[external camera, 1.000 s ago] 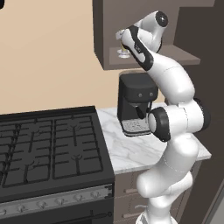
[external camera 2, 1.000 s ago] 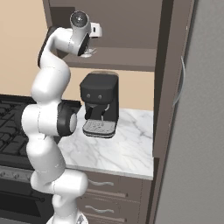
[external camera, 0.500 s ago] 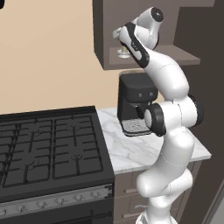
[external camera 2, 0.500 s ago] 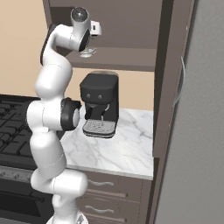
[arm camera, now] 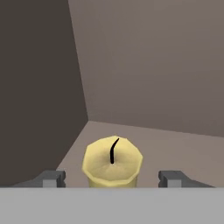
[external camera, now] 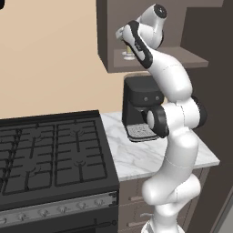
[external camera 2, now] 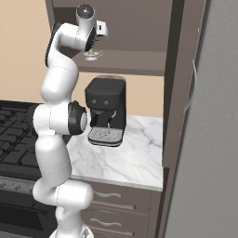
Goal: Get the candle and the liquor from the cabinet and move them to the dining counter.
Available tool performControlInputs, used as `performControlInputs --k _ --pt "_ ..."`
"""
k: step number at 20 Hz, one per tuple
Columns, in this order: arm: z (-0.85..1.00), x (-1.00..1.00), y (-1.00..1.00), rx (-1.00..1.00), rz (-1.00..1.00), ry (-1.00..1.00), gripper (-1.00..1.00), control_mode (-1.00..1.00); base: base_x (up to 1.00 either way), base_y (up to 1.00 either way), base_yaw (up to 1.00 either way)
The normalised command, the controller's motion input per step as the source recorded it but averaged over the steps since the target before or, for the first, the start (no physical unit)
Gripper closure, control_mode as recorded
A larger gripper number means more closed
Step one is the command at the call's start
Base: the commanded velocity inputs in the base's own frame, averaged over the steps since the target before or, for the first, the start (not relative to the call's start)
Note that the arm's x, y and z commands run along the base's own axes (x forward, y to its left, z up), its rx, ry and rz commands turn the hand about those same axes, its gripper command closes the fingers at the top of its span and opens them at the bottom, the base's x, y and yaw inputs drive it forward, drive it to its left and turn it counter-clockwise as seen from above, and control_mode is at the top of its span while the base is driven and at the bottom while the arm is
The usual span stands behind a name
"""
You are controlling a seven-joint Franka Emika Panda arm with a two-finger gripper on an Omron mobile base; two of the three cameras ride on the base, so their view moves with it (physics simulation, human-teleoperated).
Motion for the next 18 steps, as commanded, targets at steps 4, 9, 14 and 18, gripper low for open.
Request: performControlInputs --k 4,9,14,18 --pt "0.0 0.0 0.0 0.0 0.0 0.0 1.0 -1.0 0.0 0.0 0.0" --pt "0.0 0.0 0.0 0.0 0.0 0.0 1.0 -1.0 0.0 0.0 0.0" --pt "0.0 0.0 0.0 0.0 0.0 0.0 1.0 -1.0 0.0 0.0 0.0" --pt "0.0 0.0 0.0 0.0 0.0 0.0 1.0 -1.0 0.0 0.0 0.0"
